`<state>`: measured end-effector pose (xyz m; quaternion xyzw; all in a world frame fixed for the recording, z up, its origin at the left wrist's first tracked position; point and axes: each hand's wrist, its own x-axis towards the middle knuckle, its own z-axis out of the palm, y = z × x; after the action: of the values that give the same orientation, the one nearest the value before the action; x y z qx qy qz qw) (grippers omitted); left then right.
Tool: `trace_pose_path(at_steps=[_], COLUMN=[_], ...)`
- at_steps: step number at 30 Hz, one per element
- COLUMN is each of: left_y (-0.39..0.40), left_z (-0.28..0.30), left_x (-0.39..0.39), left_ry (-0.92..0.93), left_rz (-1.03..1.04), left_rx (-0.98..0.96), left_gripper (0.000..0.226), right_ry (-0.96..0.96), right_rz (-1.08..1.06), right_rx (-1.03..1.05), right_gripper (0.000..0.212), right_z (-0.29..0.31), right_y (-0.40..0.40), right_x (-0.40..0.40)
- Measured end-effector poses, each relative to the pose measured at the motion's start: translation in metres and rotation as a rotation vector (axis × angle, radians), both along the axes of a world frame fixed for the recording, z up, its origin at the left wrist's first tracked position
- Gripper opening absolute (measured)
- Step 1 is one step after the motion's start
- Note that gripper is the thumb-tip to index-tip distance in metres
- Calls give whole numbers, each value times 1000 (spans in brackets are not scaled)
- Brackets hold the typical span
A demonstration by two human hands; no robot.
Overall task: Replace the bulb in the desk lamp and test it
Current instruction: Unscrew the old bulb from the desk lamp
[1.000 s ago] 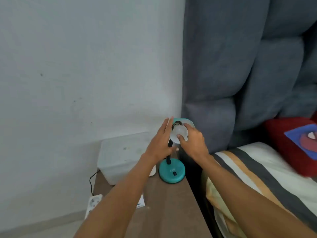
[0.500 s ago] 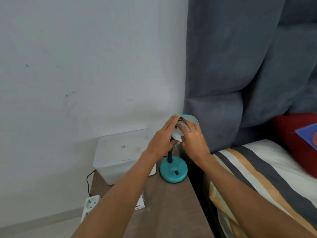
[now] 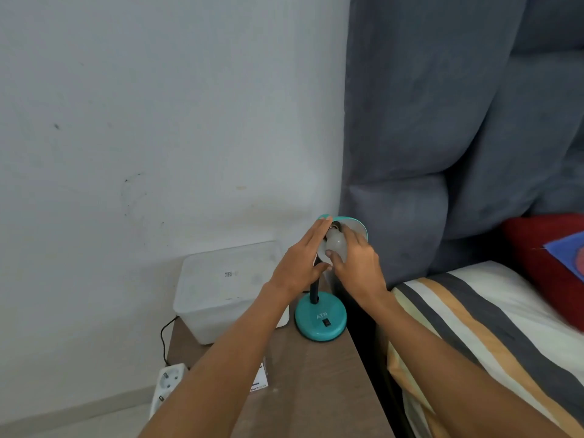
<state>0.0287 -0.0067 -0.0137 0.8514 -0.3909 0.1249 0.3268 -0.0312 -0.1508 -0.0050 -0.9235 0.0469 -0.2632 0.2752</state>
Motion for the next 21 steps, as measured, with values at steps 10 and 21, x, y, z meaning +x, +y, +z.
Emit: trace_pose_path(at_steps=[10,21], left_y=[2,3], left_z=[-1,-2], left_x=[0,0], left_ry=[-4,-5], left_rz=[-11,-17], left_rx=[-14,-31], left_gripper=[94,92], right_ry=[22,45], right_rz=[8,59], right_rx=[-18,-139], right_gripper=[68,71], right_z=[-1,1], right_y=[-1,-6], right_x=[-2,-2])
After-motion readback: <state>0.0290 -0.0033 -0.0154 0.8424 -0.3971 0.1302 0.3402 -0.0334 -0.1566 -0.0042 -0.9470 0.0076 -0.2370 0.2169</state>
